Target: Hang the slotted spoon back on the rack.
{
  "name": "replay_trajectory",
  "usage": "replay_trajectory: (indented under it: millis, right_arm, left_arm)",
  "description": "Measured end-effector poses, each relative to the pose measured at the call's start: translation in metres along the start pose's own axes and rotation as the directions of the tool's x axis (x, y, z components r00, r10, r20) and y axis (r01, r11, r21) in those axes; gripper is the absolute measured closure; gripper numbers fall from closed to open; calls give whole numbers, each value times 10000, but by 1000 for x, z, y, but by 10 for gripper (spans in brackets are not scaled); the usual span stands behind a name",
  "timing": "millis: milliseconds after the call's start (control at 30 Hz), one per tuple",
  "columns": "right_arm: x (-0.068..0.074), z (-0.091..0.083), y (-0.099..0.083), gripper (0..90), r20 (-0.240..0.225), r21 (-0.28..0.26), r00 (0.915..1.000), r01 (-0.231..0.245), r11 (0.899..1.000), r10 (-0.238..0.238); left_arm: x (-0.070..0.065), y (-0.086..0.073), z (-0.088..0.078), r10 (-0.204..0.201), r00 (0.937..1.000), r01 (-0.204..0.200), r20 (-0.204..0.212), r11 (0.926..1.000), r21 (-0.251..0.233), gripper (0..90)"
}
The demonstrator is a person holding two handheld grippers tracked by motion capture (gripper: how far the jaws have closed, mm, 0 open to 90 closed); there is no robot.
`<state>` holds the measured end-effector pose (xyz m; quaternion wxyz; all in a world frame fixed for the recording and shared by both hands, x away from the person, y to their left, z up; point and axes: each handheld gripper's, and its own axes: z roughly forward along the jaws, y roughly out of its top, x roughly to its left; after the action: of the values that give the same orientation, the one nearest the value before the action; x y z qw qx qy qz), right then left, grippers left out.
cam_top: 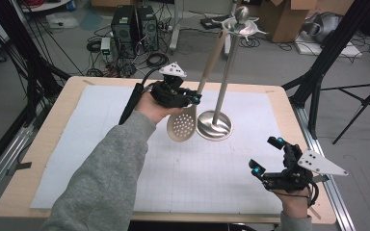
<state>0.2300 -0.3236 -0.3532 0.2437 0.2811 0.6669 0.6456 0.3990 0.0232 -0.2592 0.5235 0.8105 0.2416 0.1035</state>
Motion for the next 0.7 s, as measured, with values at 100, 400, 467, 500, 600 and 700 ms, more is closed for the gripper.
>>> replay_trajectory:
  millis: [100, 400, 467, 500, 600, 700]
  right_arm:
    - [0, -1, 0, 11, 22, -13, 10000, -16, 10000, 16]
    - [-1, -3, 0, 11, 79, -74, 9999, -73, 9999, 74]
    - [-2, -3, 0, 11, 90, -73, 9999, -51, 10000, 51]
    - [-2, -4, 0, 11, 74, -78, 10000, -44, 10000, 45]
    - [-2, -4, 0, 11, 117, -125, 9999, -54, 9999, 55]
    - [-3, -5, 0, 11, 111, -87, 9999, -58, 9999, 59]
  left_arm:
    - [0, 0, 4, 26, 10000, -26, 14, 10000, 19, 779]
    - [-2, 2, 16, -138, 9999, 138, -11, 9999, 6, 777]
    - [-2, 3, 20, -174, 9998, 174, 3, 9998, 11, 777]
    - [-2, 3, 21, -151, 9999, 151, 13, 9999, 40, 777]
    - [-3, 3, 26, -219, 9997, 219, 54, 9998, -37, 776]
    - [-3, 3, 28, -282, 9995, 283, 112, 9996, -84, 775]
